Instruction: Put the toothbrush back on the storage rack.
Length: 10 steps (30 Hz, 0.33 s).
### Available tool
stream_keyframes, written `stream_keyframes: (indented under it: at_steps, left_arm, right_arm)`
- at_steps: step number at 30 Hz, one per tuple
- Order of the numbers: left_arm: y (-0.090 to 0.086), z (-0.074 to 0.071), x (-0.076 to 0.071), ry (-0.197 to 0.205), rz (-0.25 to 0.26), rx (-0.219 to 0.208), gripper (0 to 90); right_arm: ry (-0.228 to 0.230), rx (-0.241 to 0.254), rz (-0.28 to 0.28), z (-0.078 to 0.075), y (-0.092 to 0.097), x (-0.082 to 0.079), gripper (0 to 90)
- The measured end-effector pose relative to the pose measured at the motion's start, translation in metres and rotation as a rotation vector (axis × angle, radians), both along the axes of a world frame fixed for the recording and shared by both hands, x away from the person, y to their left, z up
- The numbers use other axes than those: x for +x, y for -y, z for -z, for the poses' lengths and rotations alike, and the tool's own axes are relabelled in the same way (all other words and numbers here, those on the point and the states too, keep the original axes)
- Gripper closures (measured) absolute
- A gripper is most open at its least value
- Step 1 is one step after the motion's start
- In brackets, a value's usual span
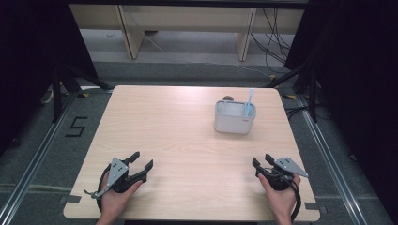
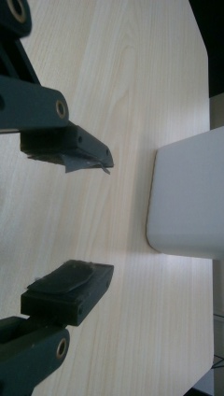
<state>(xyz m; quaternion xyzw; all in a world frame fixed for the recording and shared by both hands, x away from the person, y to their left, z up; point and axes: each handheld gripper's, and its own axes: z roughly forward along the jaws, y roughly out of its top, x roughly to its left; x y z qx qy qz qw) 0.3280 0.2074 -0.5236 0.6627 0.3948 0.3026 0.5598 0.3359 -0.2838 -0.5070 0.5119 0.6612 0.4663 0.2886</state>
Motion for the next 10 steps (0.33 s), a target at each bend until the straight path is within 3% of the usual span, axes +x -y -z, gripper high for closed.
stream_keyframes:
  at_steps: [4, 5, 6, 10]
  left_arm:
    - [0.0005, 0.0, 0.0003, 0.001, 0.002, 0.001, 35.3]
    - [0.0008, -0.0001, 0.0004, -0.001, 0.002, 0.001, 35.3]
    - [0.0007, -0.0001, 0.0006, 0.0, 0.004, 0.0, 35.3]
    - [0.0003, -0.0002, 0.0013, -0.008, 0.001, -0.004, 35.2]
  right_arm:
    - [-0.006, 0.018, 0.0, 0.0015, -0.0028, -0.0005, 42.8]
    - [0.011, 0.009, 0.005, 0.0009, -0.0032, -0.0011, 42.8]
    - [-0.011, 0.051, 0.007, 0.0006, -0.0059, -0.0027, 42.8]
    - [-0.001, 0.053, 0.005, 0.0003, -0.0048, -0.0032, 42.9]
